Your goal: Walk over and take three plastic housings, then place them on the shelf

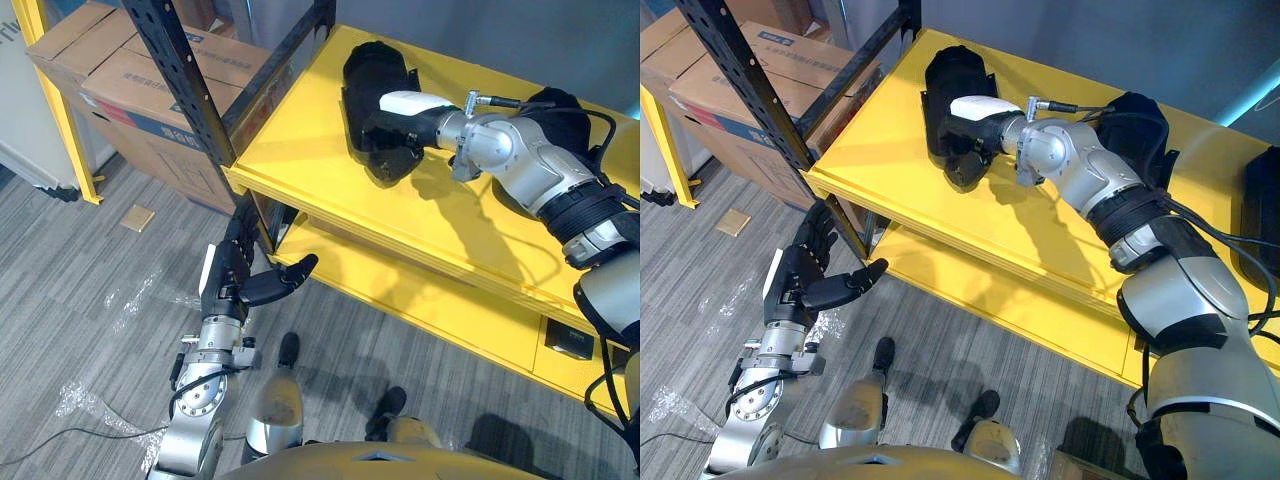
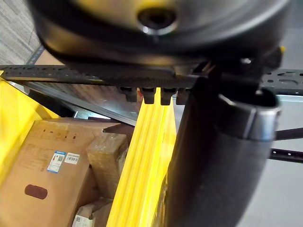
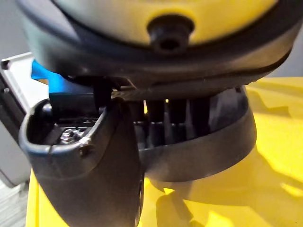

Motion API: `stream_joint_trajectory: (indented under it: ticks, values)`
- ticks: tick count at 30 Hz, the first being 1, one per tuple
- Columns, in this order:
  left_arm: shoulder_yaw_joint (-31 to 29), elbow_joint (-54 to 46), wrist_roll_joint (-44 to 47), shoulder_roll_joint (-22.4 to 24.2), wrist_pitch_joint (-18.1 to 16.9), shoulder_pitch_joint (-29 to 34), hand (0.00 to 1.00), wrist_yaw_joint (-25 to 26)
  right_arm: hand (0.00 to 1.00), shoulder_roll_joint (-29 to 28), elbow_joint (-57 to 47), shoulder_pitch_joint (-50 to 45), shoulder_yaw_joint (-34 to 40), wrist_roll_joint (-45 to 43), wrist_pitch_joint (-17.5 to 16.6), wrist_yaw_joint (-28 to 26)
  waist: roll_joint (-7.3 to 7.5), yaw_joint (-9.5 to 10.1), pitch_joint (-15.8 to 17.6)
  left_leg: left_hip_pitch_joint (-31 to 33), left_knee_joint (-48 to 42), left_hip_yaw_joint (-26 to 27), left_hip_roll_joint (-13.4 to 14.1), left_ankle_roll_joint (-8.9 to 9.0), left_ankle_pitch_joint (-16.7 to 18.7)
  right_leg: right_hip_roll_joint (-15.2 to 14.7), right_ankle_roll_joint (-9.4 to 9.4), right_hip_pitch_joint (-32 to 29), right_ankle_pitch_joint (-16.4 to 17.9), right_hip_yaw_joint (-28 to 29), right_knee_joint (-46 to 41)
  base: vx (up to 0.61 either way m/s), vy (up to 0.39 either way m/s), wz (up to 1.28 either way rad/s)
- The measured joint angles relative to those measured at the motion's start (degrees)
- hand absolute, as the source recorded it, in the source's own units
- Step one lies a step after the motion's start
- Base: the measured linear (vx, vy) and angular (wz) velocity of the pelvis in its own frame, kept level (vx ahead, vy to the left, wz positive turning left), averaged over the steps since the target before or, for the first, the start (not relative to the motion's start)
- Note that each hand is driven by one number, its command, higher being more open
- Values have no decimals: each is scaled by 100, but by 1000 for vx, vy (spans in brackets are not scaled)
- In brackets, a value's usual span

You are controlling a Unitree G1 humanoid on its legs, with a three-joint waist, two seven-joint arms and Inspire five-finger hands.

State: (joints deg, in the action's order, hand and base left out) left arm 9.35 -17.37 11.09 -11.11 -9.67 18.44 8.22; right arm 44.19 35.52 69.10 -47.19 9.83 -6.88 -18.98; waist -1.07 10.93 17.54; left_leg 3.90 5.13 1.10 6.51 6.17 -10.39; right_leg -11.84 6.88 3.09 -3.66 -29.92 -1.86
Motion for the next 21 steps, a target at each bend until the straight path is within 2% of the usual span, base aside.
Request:
stream_joint_trajectory:
  ticks: [5,8,17,21]
  values:
    - [66,0,0,1,2,-2,100,11,0,-143,89,70,353,-707,673,130,-25,-14,16,0,-1,0,0,0,-9,-1,0,-4,0,2,-5,0,0,0]
    - [165,0,2,10,10,-44,100,29,0,-262,219,159,563,-864,914,262,-75,-8,46,-3,-1,-2,2,2,-16,-1,0,-4,0,3,-15,0,0,0]
    - [247,1,14,52,113,-101,100,111,0,-855,756,160,1125,-1031,1250,704,-156,-14,92,-3,-1,-3,3,1,-18,-3,-2,-12,1,7,-20,0,0,0]
    - [399,1,30,54,124,-149,100,114,0,-1180,761,138,1494,-1036,1461,957,-255,-20,158,-12,-2,1,6,0,-25,-5,-5,-14,3,17,-34,0,0,0]
